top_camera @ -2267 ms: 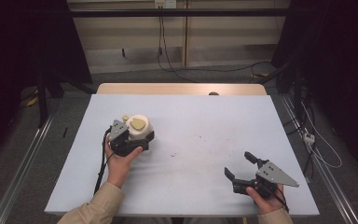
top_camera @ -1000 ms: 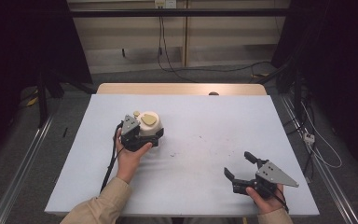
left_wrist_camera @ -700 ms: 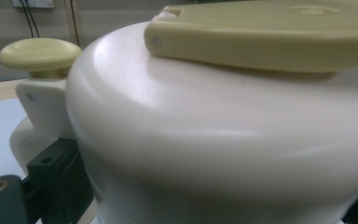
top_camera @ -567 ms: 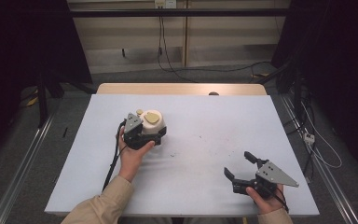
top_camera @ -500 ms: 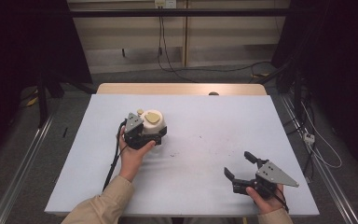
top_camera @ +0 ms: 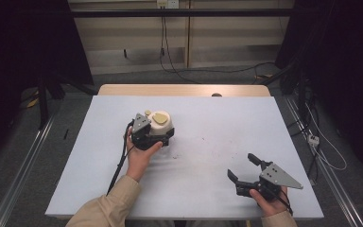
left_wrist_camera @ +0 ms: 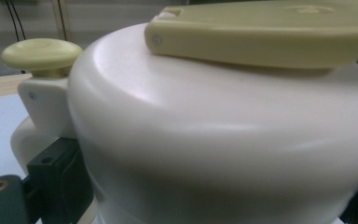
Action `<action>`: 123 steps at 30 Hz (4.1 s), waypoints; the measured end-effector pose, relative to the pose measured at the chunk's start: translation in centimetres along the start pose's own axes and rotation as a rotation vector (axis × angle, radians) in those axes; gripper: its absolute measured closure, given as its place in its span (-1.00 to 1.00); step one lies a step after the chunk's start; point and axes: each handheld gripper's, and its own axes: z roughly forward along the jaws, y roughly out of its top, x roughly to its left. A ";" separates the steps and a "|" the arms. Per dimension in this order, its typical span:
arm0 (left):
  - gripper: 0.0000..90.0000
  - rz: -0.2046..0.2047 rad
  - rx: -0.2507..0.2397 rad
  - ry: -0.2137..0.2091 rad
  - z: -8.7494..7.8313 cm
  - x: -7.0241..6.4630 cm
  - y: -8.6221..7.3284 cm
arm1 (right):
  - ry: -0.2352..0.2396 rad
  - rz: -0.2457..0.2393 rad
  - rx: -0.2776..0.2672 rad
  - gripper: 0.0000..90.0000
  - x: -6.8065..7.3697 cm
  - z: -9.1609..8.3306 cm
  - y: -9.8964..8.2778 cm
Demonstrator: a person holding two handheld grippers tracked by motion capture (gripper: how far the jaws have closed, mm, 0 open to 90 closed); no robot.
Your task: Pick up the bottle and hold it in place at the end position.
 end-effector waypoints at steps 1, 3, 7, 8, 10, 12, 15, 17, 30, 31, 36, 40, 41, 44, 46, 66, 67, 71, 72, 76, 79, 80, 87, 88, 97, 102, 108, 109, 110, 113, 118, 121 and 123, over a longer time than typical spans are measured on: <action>-0.87 0.000 0.002 0.001 0.1 0.0 0.0 | 0.001 0.000 -0.001 -0.84 0.0 0.0 0.0; -0.87 0.000 0.003 0.001 0.2 -0.1 0.2 | 0.001 0.001 -0.001 -0.84 0.0 0.0 0.0; -0.87 0.002 -0.002 -0.005 0.6 -0.4 0.6 | 0.003 0.005 -0.002 -0.84 0.0 0.0 0.0; -0.87 0.006 -0.001 -0.007 0.7 -0.5 0.7 | 0.003 0.005 -0.002 -0.84 0.0 0.0 0.0; -0.87 0.013 -0.001 -0.009 0.9 -0.7 0.9 | 0.003 0.004 -0.002 -0.84 0.0 0.0 0.0; -0.87 0.017 -0.001 -0.010 1.1 -0.9 1.1 | 0.001 0.003 -0.003 -0.84 0.0 0.0 0.0; -0.87 0.022 0.000 -0.015 1.4 -1.1 1.2 | 0.001 0.004 -0.003 -0.84 0.0 0.0 0.0; -0.87 0.026 0.002 -0.019 1.6 -1.2 1.2 | 0.003 0.001 -0.003 -0.84 0.0 -0.1 0.0; -0.87 0.040 0.015 -0.022 2.7 -2.0 1.4 | 0.002 0.004 -0.005 -0.83 0.0 -0.1 0.0; -0.87 0.043 0.016 -0.023 2.8 -2.1 1.4 | 0.002 0.004 -0.006 -0.83 0.0 -0.1 0.0; -0.87 0.044 0.022 -0.019 3.3 -2.3 1.3 | 0.004 -0.003 -0.005 -0.83 0.0 -0.1 0.0; -0.87 0.038 0.027 -0.017 3.6 -2.4 1.1 | 0.005 -0.003 -0.006 -0.83 0.0 -0.1 0.0; -0.87 0.036 0.029 -0.016 3.6 -2.4 1.0 | 0.004 0.003 -0.007 -0.83 0.0 -0.1 0.1; -0.87 0.036 0.029 -0.014 3.7 -2.5 1.0 | 0.006 -0.003 -0.006 -0.83 0.0 -0.1 0.0; -0.87 0.036 0.029 -0.015 3.8 -2.5 0.9 | 0.004 0.003 -0.008 -0.83 0.0 -0.1 0.1; -0.87 0.044 0.030 -0.036 4.7 -3.6 0.7 | 0.006 0.003 -0.008 -0.83 0.0 0.0 0.1; -0.87 0.047 0.032 -0.039 4.8 -3.6 0.7 | 0.007 0.003 -0.008 -0.83 0.0 0.0 0.1; -0.87 0.047 0.031 -0.039 4.9 -3.8 0.7 | 0.006 0.003 -0.008 -0.83 0.0 0.0 0.1; -0.87 0.042 0.030 -0.037 5.0 -3.9 0.7 | 0.006 0.004 -0.008 -0.83 0.0 -0.1 0.1; -0.87 0.060 0.036 -0.040 5.2 -4.0 0.6 | 0.007 0.004 -0.008 -0.83 0.0 0.0 0.1; -0.87 0.059 0.038 -0.044 5.3 -4.1 0.5 | 0.007 0.003 -0.008 -0.83 0.0 0.0 0.1; -0.87 0.060 0.037 -0.045 5.3 -4.1 0.5 | 0.007 0.003 -0.008 -0.83 0.0 0.0 0.1; -0.87 0.066 0.042 -0.038 5.5 -4.1 0.3 | 0.008 0.003 -0.008 -0.83 0.0 0.0 0.1; -0.87 0.066 0.042 -0.037 5.6 -4.0 0.3 | 0.008 0.003 -0.008 -0.83 0.0 0.0 0.1; -0.87 0.056 0.042 -0.033 5.8 -4.0 0.0 | 0.007 0.004 -0.007 -0.83 0.0 0.0 0.0; -0.87 0.060 0.043 -0.029 5.9 -4.0 0.0 | 0.006 0.005 -0.008 -0.83 0.0 0.0 0.0; -0.87 0.064 0.040 -0.028 5.9 -4.0 0.1 | 0.006 0.004 -0.008 -0.83 0.0 0.0 0.0; -0.87 0.066 0.039 -0.029 5.9 -4.0 0.2 | 0.006 0.005 -0.008 -0.83 0.0 0.0 0.0; -0.87 0.061 0.038 -0.029 6.0 -4.0 0.2 | 0.006 0.005 -0.008 -0.83 0.0 0.0 0.0; -0.87 0.066 0.038 -0.031 6.0 -4.1 0.2 | 0.007 0.005 -0.008 -0.83 0.0 0.0 0.0; -0.87 0.066 0.034 -0.031 6.1 -4.2 0.2 | 0.007 0.002 -0.008 -0.83 0.0 -0.1 0.0; -0.87 0.072 0.037 -0.030 6.2 -4.3 0.2 | 0.008 0.002 -0.007 -0.83 0.0 -0.1 0.0; -0.87 0.070 0.041 -0.031 6.2 -4.3 0.2 | 0.009 -0.002 -0.006 -0.83 -0.1 -0.1 0.0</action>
